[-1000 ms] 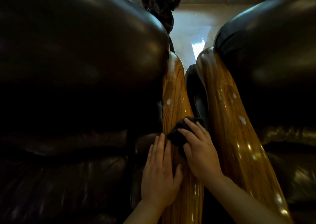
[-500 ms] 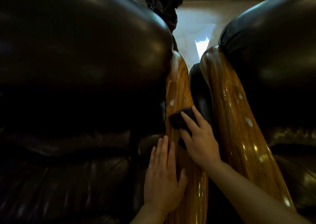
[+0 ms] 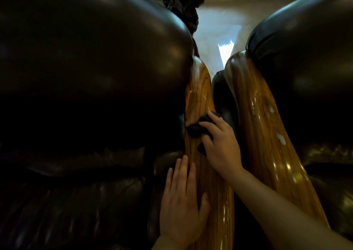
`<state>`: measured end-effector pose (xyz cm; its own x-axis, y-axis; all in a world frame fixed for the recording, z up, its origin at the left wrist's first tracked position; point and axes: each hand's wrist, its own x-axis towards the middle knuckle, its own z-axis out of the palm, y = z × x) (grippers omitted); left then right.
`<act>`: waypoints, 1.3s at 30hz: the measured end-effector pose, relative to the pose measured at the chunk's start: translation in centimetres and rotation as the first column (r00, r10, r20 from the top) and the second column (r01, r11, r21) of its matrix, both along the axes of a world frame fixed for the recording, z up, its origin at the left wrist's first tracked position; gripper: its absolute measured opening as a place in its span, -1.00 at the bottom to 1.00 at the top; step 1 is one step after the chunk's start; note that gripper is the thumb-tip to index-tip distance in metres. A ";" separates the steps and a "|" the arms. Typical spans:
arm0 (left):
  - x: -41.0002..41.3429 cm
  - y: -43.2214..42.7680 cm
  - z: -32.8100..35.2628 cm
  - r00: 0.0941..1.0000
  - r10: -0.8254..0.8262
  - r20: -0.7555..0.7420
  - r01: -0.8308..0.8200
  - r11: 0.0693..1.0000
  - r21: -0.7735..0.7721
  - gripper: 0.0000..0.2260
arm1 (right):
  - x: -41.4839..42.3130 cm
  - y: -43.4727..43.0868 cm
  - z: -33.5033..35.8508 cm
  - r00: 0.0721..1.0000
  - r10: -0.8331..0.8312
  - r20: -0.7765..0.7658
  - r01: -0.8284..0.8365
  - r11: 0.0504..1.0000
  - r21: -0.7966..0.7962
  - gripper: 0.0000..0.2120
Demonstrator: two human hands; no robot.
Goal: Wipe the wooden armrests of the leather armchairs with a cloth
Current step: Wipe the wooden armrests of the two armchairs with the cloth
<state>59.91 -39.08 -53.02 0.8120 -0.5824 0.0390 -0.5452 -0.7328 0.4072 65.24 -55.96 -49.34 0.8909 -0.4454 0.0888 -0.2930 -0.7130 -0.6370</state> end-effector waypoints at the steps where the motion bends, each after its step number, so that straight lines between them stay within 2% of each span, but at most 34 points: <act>1: 0.0 0.0 0.0 1.000 -0.002 0.000 0.002 1.000 -0.006 -0.35 | 0.5 -0.1 0.3 1.000 0.003 0.005 -0.003 1.000 0.007 -0.65; 5: 0.1 0.0 0.2 1.000 -0.005 -0.006 0.005 1.000 -0.018 -0.37 | -0.8 -0.4 0.1 0.996 0.046 0.076 -0.036 0.991 -0.131 -0.70; 8: 0.1 0.0 0.3 1.000 -0.008 -0.023 0.007 0.999 -0.038 -0.37 | 0.4 -0.8 1.4 0.983 -0.028 0.183 0.049 0.992 -0.112 -0.67; 9: 0.1 0.0 0.3 1.000 -0.011 -0.026 0.010 0.999 -0.046 -0.37 | 1.4 -0.7 2.0 0.980 -0.002 0.198 0.028 0.991 -0.130 -0.66; 11: 0.1 0.0 0.3 0.999 -0.016 -0.027 0.015 0.999 -0.039 -0.38 | 3.0 -0.1 2.6 0.984 0.145 0.104 -0.116 0.962 -0.246 -0.64; 13: 0.2 0.0 0.4 1.000 -0.021 -0.023 0.021 1.000 -0.003 -0.36 | 3.0 0.5 1.9 0.967 0.240 -0.089 -0.255 0.885 -0.390 -0.62; 15: 0.3 -0.1 0.4 1.000 -0.018 -0.021 0.018 1.000 0.026 -0.34 | 1.2 0.8 0.1 0.960 0.215 -0.177 -0.275 0.835 -0.476 -0.60; 19: 0.2 -0.2 0.6 1.000 -0.016 -0.011 0.017 0.999 0.039 -0.34 | 0.0 -0.2 -1.1 0.967 0.167 -0.193 -0.241 0.845 -0.477 -0.53; 24: 0.3 -0.3 0.4 1.000 -0.005 0.012 0.005 1.000 0.017 -0.33 | 7.7 -2.3 0.1 0.946 0.058 -0.318 -0.151 0.949 -0.277 -0.46; 26: 0.3 -0.3 0.3 1.000 0.000 0.025 0.000 1.000 0.020 -0.32 | 9.2 -2.7 0.2 0.946 0.027 -0.322 -0.100 0.972 -0.212 -0.44; 28: 0.2 -0.2 0.2 1.000 -0.004 0.026 0.003 1.000 0.021 -0.32 | 8.0 -2.4 0.4 0.970 -0.020 -0.242 -0.033 0.977 -0.213 -0.47; 30: 0.3 -0.2 0.3 1.000 -0.003 0.023 0.002 1.000 0.017 -0.32 | 4.9 -1.4 0.6 0.997 -0.027 -0.077 0.007 0.969 -0.246 -0.56; 33: 0.3 -0.2 0.5 1.000 -0.003 0.017 0.003 1.000 0.011 -0.32 | 1.4 -0.8 1.4 0.994 0.105 0.042 -0.082 0.929 -0.361 -0.69; 34: 0.3 -0.2 0.5 1.000 -0.002 0.016 0.002 1.000 0.003 -0.32 | 1.5 -1.1 2.1 0.989 0.123 0.087 -0.091 0.949 -0.303 -0.69; 35: 0.3 -0.1 0.6 1.000 0.000 0.014 0.000 1.000 -0.003 -0.32 | 2.2 -1.3 3.2 0.983 0.127 0.136 -0.103 0.980 -0.169 -0.69; 37: 0.3 -0.1 0.7 1.000 0.003 0.016 -0.003 1.000 -0.011 -0.33 | 3.8 -1.6 5.1 0.961 0.110 0.252 -0.157 0.972 0.174 -0.68; 38: 0.3 -0.2 0.8 1.000 0.003 0.018 -0.003 1.000 -0.012 -0.33 | 4.3 -1.6 5.4 0.955 0.095 0.282 -0.176 0.944 0.278 -0.68; 39: 0.3 -0.2 0.9 1.000 0.002 0.016 -0.001 1.000 -0.010 -0.34 | 4.2 -1.5 5.2 0.961 0.109 0.256 -0.184 0.938 0.293 -0.68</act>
